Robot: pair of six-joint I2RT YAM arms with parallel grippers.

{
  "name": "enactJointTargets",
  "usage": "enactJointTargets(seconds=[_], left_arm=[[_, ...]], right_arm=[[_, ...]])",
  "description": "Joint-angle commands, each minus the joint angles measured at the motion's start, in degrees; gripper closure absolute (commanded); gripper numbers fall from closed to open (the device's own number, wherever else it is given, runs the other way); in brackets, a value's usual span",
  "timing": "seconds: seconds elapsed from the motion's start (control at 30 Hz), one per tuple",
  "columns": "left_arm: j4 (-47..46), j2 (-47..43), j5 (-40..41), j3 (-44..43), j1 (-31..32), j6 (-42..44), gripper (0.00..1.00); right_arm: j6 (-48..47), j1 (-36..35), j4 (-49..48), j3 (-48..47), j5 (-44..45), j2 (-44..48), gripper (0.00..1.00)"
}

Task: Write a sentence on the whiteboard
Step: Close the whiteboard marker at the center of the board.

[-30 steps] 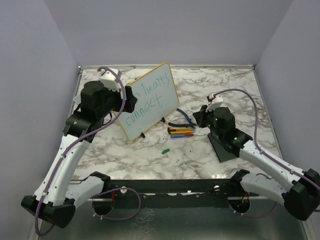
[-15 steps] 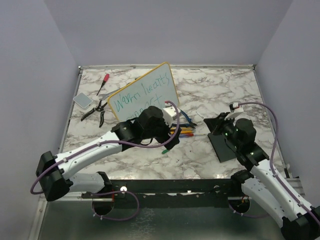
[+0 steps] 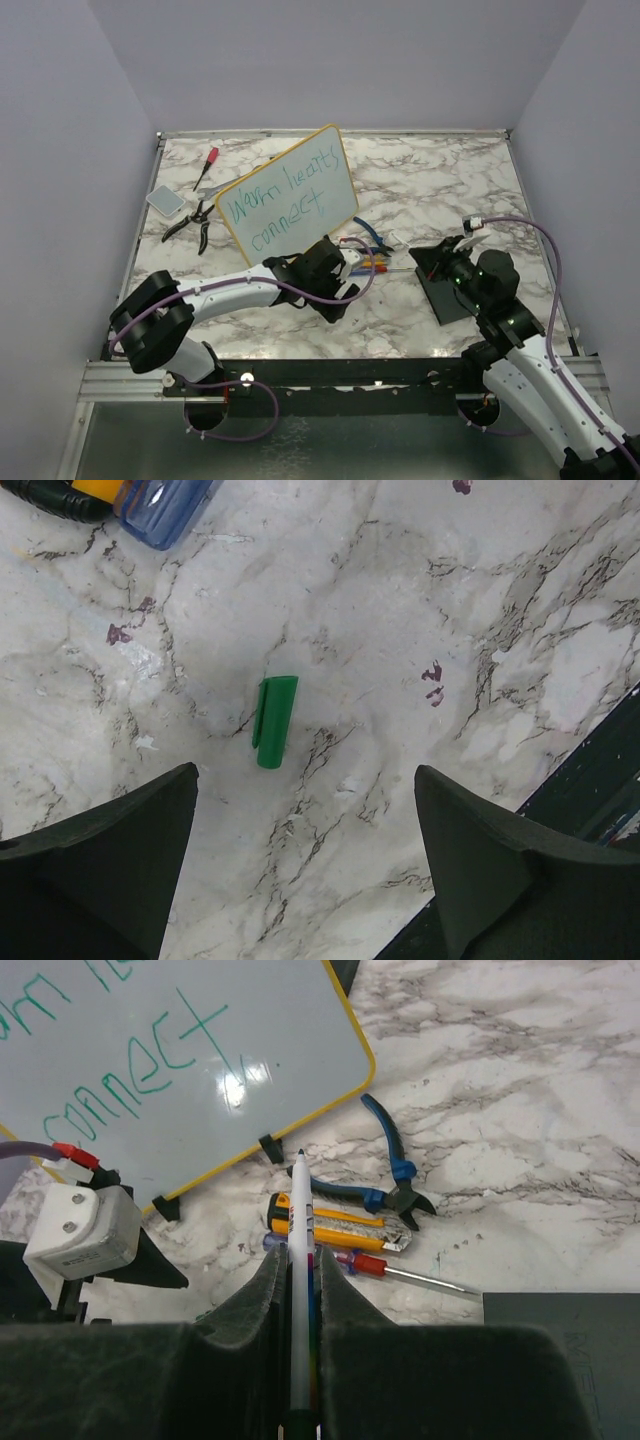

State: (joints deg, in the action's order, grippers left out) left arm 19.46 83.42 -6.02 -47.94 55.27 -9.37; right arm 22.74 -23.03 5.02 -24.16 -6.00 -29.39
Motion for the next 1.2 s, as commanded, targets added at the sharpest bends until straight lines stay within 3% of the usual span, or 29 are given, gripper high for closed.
enactJointTargets(seconds=[0.0, 0.43, 0.63, 0.77, 1.17], left_arm=[[-2.7, 2.4, -0.2, 0.8, 1.6, 1.1, 0.11], [-3.5, 5.4, 5.5, -0.1, 2.7, 1.4, 0.13], [-3.7, 6.3, 5.6, -0.4, 2.8, 0.9, 0.21], [-3.8, 6.8, 5.5, -0.5, 2.9, 0.7, 0.41], [-6.9, 6.8, -4.4, -0.2, 4.7, -3.3, 0.47]], right_arm=[[-1.1, 0.2, 5.2, -2.0, -0.7, -1.5, 0.99], [-0.8, 0.2, 4.9, -1.7, -0.9, -2.8, 0.99], [-1.2, 0.2, 5.0, -1.3, -0.7, -2.1, 0.99], [-1.2, 0.2, 5.0, -1.2, -0.7, -2.3, 0.99], [-1.4, 0.2, 4.7, -1.0, -0.8, -3.7, 0.99]])
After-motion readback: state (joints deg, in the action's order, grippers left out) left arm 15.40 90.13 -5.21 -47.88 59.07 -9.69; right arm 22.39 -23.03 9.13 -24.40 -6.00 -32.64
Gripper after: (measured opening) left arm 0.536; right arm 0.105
